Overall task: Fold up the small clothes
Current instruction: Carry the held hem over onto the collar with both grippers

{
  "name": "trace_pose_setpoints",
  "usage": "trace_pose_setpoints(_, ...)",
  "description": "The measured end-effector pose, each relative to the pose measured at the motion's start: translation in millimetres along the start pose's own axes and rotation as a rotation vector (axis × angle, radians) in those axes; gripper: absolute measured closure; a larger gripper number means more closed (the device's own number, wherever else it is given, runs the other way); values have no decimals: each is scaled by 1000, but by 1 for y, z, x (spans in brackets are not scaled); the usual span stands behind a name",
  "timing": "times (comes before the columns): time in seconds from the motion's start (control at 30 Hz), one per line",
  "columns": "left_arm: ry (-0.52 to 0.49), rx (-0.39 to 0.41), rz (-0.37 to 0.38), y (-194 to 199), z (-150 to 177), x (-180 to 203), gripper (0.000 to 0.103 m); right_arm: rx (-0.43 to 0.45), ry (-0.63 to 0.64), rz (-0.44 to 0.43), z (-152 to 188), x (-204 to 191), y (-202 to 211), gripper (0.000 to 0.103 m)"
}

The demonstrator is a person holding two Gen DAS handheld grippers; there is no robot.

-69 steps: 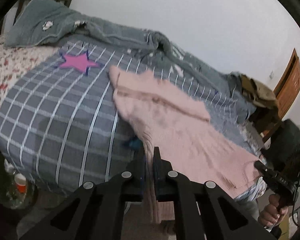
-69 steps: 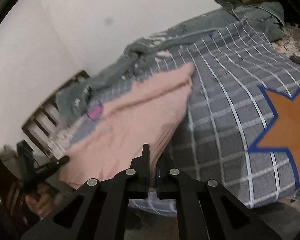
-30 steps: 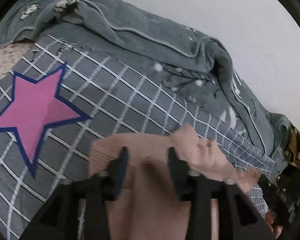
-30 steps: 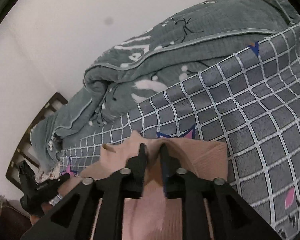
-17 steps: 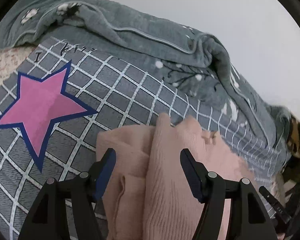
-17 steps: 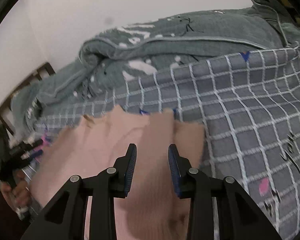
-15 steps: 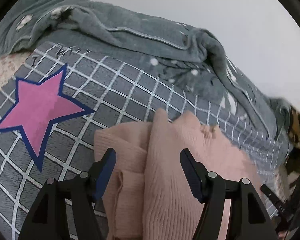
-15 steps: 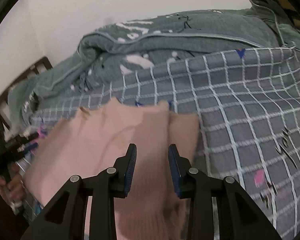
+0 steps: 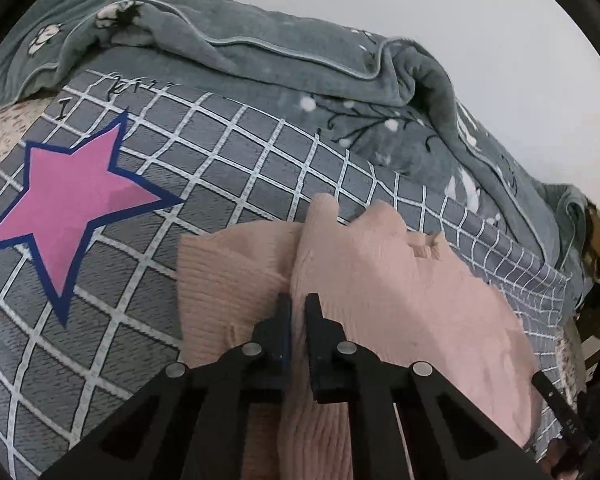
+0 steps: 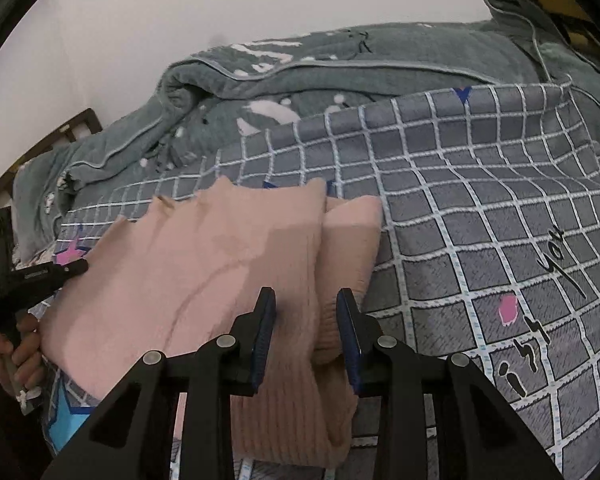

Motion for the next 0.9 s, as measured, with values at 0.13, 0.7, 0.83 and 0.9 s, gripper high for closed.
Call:
trace_pose_setpoints(0.13,56,-9,8,13,4,-13,95,1,25,-15,1,-6,4,73)
trace_pose_setpoints(0.7,-35,2,77,65,28,-24,49,-56,-6,-125,10,0,25,74)
trace_pose_setpoints(0.83,-50,6,128,85,42,-25,49,-62,8,-123,20,-2,35,74)
trace_pose_setpoints(0.9,-57,10,129,91,48,-24,49,-59,12,-122,25,-2,40,74)
Point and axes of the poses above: each gripper's, at about its wrist camera, not at the fingertips, and y roughly against the way its jaws point, x to its right, z to its underside, the point moved 1 cm from there along -y, roughly the way its jaws point, and after that the axes turned 12 degrees about x, right-handed, at the moved point
